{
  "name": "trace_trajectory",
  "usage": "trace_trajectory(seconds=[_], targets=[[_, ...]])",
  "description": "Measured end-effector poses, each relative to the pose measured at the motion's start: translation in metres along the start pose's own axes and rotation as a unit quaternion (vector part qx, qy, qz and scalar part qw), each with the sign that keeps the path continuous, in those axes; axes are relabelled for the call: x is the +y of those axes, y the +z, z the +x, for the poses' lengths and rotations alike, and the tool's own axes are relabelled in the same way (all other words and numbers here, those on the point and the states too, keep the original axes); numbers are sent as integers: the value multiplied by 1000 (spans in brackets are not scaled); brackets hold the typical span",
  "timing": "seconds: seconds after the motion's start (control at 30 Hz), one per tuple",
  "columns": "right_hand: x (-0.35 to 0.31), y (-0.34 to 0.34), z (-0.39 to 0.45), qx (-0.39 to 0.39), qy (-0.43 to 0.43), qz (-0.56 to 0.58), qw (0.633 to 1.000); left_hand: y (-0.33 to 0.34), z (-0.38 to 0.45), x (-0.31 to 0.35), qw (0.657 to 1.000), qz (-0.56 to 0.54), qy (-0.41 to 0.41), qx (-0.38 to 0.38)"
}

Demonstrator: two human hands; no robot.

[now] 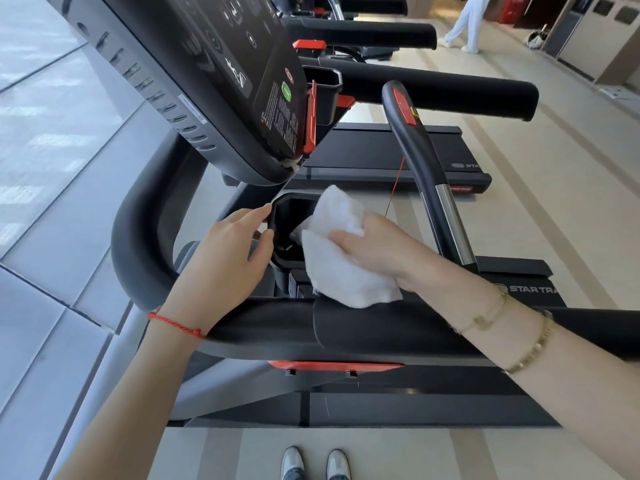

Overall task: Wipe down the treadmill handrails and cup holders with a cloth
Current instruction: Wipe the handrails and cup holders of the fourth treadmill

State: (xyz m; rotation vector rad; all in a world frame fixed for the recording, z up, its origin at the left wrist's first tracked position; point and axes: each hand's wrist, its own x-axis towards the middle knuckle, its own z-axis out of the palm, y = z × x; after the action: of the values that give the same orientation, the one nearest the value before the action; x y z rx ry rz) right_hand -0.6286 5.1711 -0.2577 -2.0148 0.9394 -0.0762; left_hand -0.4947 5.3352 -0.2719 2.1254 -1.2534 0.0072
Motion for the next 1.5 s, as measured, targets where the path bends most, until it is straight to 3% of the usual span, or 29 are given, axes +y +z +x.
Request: trace_trajectory(seconds=[0.13,0.2,0.33,0.5,0.77,0.87,0.97,1.03,1.1,1.23,1.4,1.5], targets=[[10,-6,-15,-91,21,94,991,1,0,0,1000,-2,-6,0],[6,-6,-7,-66,27,129,989,1,0,0,1000,-1,-5,-1],[-7,-3,17,35,4,96,995,-1,0,2,1000,-1,-1,-1],[-3,-2,22,55,-8,123,991,-1,0,1,1000,3,9,3],[10,-3,7,19,54,319,946,1,0,-1,1000,10,13,12],[8,-2,11,84,51,333,938,1,0,-2,1000,17,6,6],[4,-5,23,196,0,278,940,0,-1,-3,1000,16,4,0],[-2,-10,28,231,-70,207,948,-1,-2,-1,1000,3,8,-2],[-6,-12,31,190,-117,120,967,-2,-2,0,1000,-5,10,1],[-6,-10,35,32,-113,-25,993,-2,-2,-1,1000,-1,11,-5],[-23,-11,49,-1,-192,-213,958,-1,-2,1,1000,-6,4,-1],[-45,-13,62,-70,-187,-251,947,-2,-2,2,1000,-9,5,-3]])
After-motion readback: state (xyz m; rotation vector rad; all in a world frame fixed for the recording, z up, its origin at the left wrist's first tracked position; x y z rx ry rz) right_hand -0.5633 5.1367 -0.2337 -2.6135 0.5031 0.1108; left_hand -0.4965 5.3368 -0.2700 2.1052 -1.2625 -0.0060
